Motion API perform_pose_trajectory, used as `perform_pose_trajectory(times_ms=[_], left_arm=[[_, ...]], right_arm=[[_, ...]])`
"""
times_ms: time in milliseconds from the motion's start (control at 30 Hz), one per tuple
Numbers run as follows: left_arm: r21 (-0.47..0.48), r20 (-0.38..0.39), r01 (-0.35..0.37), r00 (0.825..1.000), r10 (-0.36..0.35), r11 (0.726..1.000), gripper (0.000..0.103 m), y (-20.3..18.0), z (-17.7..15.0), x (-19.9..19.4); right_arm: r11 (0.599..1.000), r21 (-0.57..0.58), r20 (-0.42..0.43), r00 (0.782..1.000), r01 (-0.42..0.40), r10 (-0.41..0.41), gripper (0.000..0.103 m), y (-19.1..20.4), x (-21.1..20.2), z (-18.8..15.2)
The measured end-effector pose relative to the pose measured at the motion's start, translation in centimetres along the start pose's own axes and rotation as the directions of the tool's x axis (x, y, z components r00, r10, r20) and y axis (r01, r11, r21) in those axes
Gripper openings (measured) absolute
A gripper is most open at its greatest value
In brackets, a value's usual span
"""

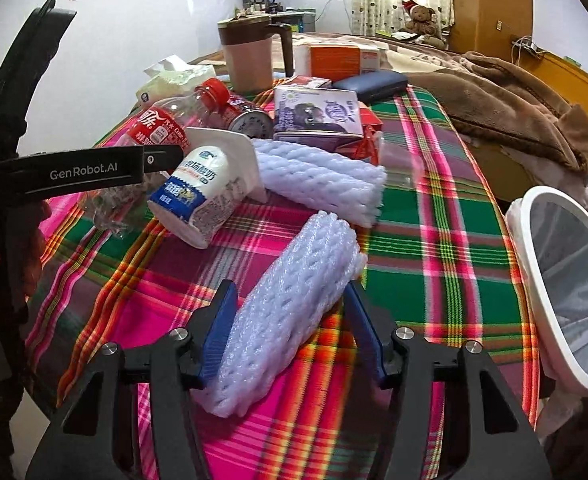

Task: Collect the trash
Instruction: 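Grasp the white foam net sleeve with the right tool while the left tool grasps the Coca-Cola bottle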

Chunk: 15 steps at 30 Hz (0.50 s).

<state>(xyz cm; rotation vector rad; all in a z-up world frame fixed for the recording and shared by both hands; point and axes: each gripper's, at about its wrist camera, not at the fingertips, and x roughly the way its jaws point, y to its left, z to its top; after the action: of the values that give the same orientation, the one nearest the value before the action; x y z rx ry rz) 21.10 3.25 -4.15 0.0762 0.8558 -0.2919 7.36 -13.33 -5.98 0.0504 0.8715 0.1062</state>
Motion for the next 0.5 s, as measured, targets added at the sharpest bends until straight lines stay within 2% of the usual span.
perform_pose_trajectory(times_ms=[67, 267, 500], left_arm=[[-0.009, 0.002, -0.002, 1.0, 0.002, 1.0, 0.067, 0.0, -0.1, -0.1], [-0.051, 0.034, -0.001, 0.999, 0.002, 0.999, 0.066, 0.1, -0.6, -1.4], [-0.085, 0.068, -0.006, 0.998, 0.012, 0.996, 0.066, -0.1, -1.6, -3.4]], right_arm=[[1.0, 0.011, 0.006, 1.0, -0.011, 0.011, 0.043, -0.2, 0.1, 0.0], [0.998, 0.034, 0.039, 0.998, -0.057, 0.055, 0.028, -1.1, -0.2, 0.2], [0.992, 0.064, 0.079, 0.992, -0.105, 0.1, 0.02, -2.2, -0.7, 0.2]])
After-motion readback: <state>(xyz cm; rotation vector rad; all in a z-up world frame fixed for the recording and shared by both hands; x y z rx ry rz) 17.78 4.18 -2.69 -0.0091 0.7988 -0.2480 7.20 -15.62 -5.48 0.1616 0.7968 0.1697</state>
